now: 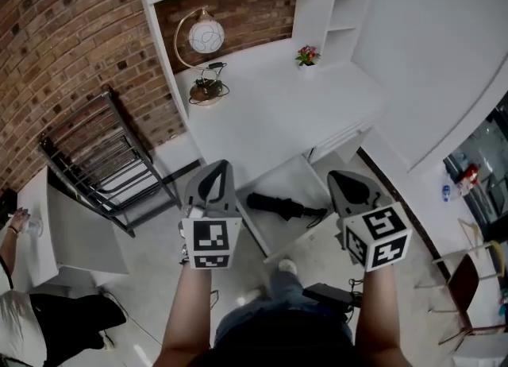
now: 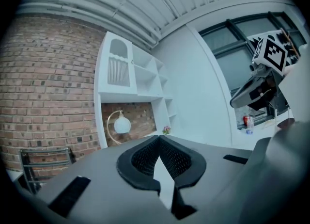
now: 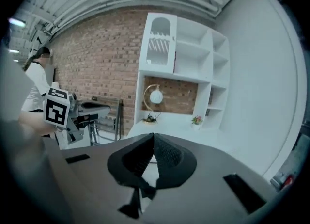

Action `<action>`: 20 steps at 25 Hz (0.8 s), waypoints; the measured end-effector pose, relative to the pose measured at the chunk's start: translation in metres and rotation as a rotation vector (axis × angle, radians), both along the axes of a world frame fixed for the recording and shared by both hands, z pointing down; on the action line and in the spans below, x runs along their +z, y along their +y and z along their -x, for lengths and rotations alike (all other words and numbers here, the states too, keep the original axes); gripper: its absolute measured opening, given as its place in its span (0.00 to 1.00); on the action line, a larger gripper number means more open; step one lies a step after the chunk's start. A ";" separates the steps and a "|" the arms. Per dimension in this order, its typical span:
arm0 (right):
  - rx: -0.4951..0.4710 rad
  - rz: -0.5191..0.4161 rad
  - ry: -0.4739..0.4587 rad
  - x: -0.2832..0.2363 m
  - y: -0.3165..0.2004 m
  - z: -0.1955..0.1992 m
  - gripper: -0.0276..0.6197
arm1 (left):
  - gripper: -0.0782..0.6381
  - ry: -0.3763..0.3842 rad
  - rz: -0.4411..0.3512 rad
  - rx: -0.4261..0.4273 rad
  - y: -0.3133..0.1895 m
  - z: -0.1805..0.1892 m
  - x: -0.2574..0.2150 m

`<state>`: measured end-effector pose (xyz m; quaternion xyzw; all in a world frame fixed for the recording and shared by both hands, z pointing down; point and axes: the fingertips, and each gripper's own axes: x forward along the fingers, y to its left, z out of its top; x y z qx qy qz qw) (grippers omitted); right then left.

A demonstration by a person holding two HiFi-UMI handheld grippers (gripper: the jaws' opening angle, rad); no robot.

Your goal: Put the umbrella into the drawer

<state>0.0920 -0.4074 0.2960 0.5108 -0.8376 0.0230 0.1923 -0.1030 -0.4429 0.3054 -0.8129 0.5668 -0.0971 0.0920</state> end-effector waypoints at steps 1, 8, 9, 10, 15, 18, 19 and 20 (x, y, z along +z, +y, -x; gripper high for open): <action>0.015 -0.049 -0.005 -0.015 0.003 -0.003 0.04 | 0.11 0.009 -0.017 -0.004 0.001 0.001 -0.008; 0.074 -0.210 0.017 -0.065 0.017 -0.020 0.04 | 0.11 0.031 -0.127 -0.009 0.009 -0.005 -0.061; 0.083 -0.204 0.019 -0.064 0.019 -0.022 0.04 | 0.11 0.031 -0.138 -0.005 0.011 -0.007 -0.067; 0.092 -0.193 0.022 -0.063 0.022 -0.024 0.04 | 0.11 0.030 -0.148 -0.002 0.014 -0.009 -0.071; 0.113 -0.148 0.038 -0.051 0.031 -0.029 0.04 | 0.11 0.018 -0.154 0.017 0.025 -0.018 -0.075; 0.118 -0.114 0.039 -0.043 0.040 -0.028 0.04 | 0.11 0.007 -0.139 0.028 0.031 -0.021 -0.068; 0.119 -0.108 0.039 -0.041 0.043 -0.028 0.04 | 0.11 0.005 -0.135 0.031 0.033 -0.020 -0.067; 0.121 -0.105 0.038 -0.040 0.045 -0.027 0.04 | 0.11 0.003 -0.132 0.034 0.036 -0.020 -0.066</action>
